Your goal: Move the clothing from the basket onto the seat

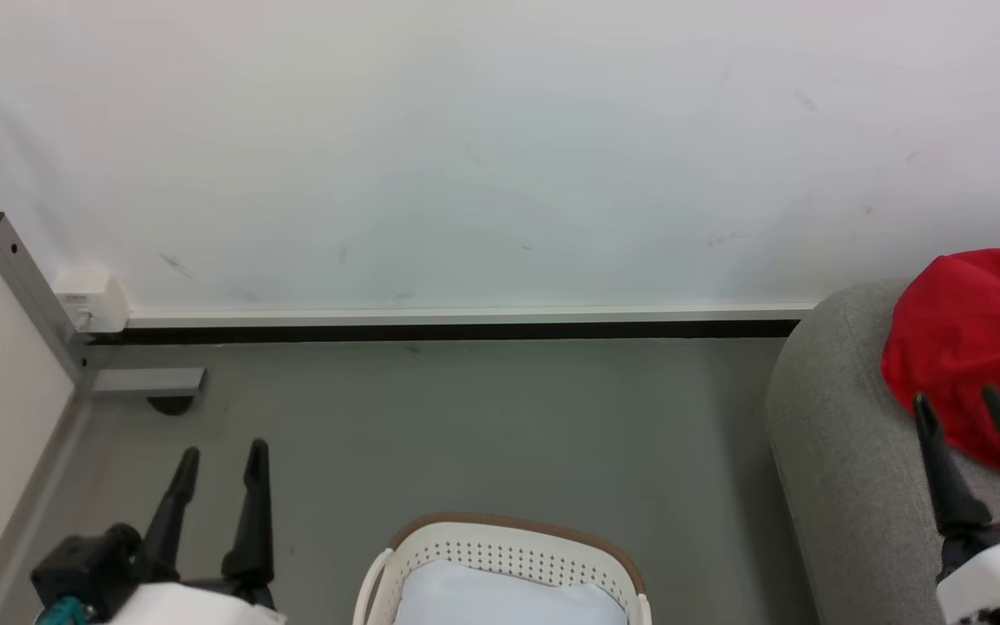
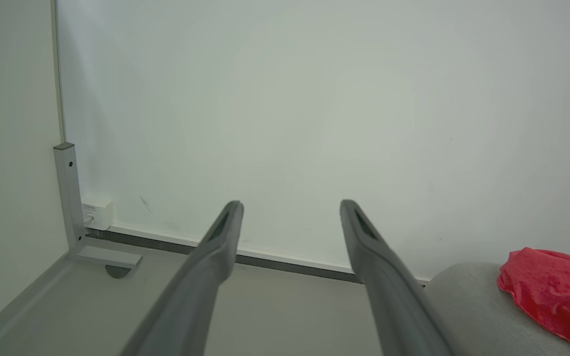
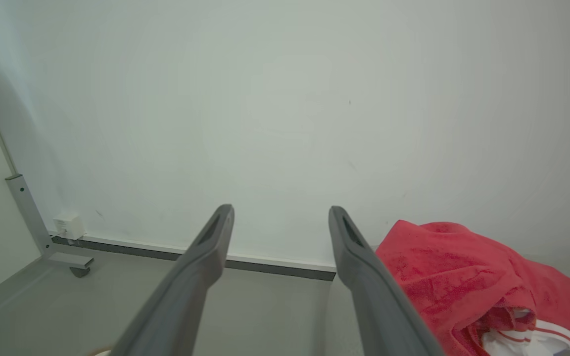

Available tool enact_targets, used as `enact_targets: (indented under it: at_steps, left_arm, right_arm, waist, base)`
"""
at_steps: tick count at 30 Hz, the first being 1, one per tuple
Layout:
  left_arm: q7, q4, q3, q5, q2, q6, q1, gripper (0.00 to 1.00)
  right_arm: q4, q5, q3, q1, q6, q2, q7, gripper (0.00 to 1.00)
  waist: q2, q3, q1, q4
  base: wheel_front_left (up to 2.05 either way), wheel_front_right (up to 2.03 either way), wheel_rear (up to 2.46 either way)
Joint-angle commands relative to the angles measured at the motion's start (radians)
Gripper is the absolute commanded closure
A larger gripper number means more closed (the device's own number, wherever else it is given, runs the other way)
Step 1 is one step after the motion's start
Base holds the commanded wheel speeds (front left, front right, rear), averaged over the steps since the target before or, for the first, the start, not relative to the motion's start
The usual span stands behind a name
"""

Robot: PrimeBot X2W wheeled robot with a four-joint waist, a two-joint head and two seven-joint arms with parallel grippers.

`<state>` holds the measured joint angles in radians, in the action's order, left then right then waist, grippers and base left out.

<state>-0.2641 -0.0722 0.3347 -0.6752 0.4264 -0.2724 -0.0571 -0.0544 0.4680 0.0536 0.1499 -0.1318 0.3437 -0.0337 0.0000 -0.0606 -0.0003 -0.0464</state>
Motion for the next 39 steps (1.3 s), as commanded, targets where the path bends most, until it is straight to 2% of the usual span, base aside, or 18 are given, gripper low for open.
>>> enact_targets:
  at_steps: [1,4,7,10,14,20,33,34,39]
  left_arm:
    - [0.000,0.016,-0.009,0.042,-0.009,0.015,0.028,0.00]
    - [0.000,0.062,-0.048,0.104,-0.057,0.073,0.068,0.00]
    - [0.000,0.100,-0.092,0.171,-0.108,0.123,0.106,0.00]
    - [0.000,0.118,-0.138,0.231,-0.160,0.167,0.125,0.00]
    - [0.000,0.130,-0.193,0.286,-0.215,0.224,0.131,0.00]
    - [0.000,0.156,-0.259,0.344,-0.258,0.294,0.116,0.00]
    - [0.000,0.231,-0.322,0.396,-0.314,0.367,0.104,0.00]
    - [0.000,0.235,-0.319,0.385,-0.317,0.367,0.115,1.00]
    - [0.022,0.263,-0.330,0.331,-0.325,0.369,0.108,1.00]
  right_arm:
    - [-0.007,-0.021,-0.013,-0.036,0.002,-0.025,0.041,0.00]
    - [-0.049,-0.036,-0.003,-0.113,0.002,-0.113,0.159,0.00]
    - [-0.103,-0.064,0.042,-0.161,0.002,-0.163,0.245,0.00]
    - [-0.146,-0.072,0.067,-0.178,0.002,-0.197,0.282,0.00]
    - [-0.185,-0.082,0.097,-0.156,0.002,-0.211,0.293,0.00]
    - [-0.205,-0.082,0.119,-0.117,0.002,-0.206,0.298,0.00]
    - [-0.195,-0.083,0.127,-0.093,0.002,-0.211,0.299,0.00]
    - [-0.201,-0.077,0.129,-0.105,0.000,-0.215,0.296,1.00]
    - [-0.213,-0.024,0.122,-0.118,0.000,-0.223,0.280,1.00]
  waist:
    - [0.0000,-0.001,0.0003,0.002]
    - [0.0000,-0.004,0.0003,0.006]
    - [0.0000,-0.004,0.0003,0.004]
    - [0.0000,-0.002,0.0003,0.004]
    - [0.0000,0.000,0.0003,0.006]
    - [0.0000,0.002,0.0003,0.004]
    - [0.0000,0.008,0.0003,-0.008]
    - [0.0000,0.008,0.0004,-0.007]
    - [0.0000,0.009,0.0004,-0.006]
  base:
    - [0.00,0.00,0.00]
    - [0.00,0.00,0.00]
    - [0.00,0.00,0.00]
    - [0.00,0.00,0.00]
    - [0.00,0.00,0.00]
    - [0.00,0.00,0.00]
    - [0.00,0.00,0.00]
    - [0.00,0.00,0.00]
    - [0.00,0.00,0.00]
